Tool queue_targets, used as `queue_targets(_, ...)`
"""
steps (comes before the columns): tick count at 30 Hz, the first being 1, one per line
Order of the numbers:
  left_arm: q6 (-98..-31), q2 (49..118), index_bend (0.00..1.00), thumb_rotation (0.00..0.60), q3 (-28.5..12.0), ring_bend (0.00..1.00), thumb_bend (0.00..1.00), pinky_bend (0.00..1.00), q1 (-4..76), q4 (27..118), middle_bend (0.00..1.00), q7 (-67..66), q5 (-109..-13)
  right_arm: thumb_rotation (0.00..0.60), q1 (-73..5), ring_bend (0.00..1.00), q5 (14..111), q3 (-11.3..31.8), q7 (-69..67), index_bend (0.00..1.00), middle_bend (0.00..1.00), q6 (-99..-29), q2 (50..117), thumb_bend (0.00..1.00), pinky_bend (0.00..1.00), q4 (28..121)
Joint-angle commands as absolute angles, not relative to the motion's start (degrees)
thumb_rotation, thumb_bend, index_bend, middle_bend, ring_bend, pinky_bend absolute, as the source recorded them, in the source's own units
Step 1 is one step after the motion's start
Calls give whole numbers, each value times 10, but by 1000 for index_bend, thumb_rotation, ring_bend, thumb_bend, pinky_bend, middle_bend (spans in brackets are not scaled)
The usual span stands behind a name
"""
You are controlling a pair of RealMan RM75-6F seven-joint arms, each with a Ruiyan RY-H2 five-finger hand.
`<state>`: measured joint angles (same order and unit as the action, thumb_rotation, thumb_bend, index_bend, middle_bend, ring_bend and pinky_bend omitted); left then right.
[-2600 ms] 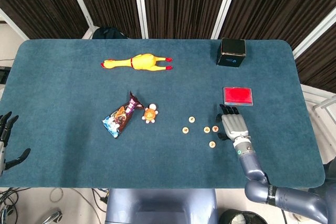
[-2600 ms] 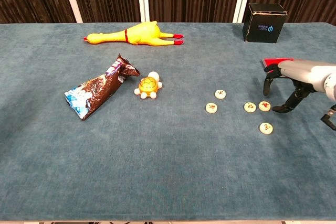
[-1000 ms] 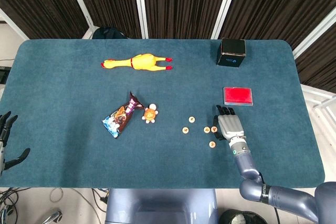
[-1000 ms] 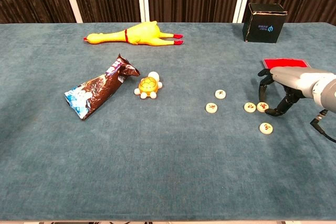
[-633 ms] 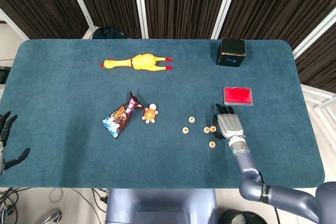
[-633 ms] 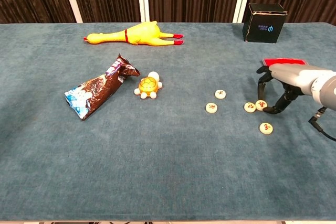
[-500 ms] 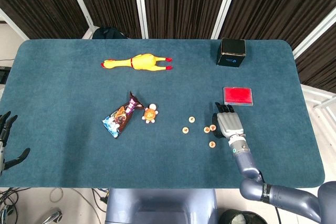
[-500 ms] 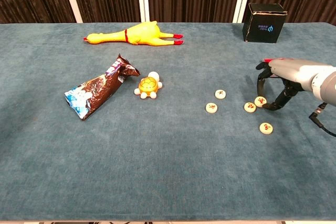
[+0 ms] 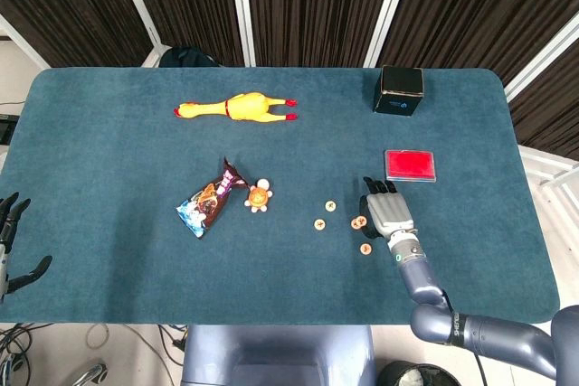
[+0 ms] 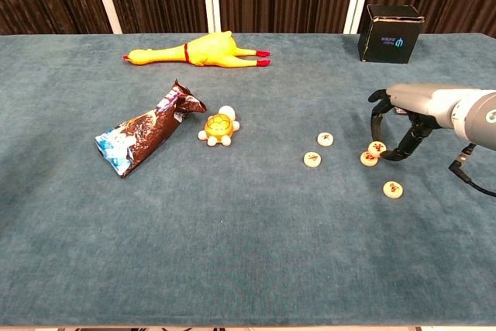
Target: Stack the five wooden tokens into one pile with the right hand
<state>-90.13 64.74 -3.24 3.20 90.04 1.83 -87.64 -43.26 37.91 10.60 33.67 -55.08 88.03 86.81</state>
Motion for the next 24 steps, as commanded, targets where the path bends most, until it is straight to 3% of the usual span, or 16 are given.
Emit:
queue_targets(1, -901, 647, 104, 600, -33, 0, 206, 5, 32, 900, 0, 18, -876, 600, -437, 88, 372, 105, 340, 556, 42, -549, 881, 389, 0, 868)
queue_targets(24, -901, 647, 104, 600, -32, 0, 206, 6, 32, 900, 0, 17, -878, 600, -454, 88, 349, 94, 349, 556, 42, -553, 886, 389, 0, 868)
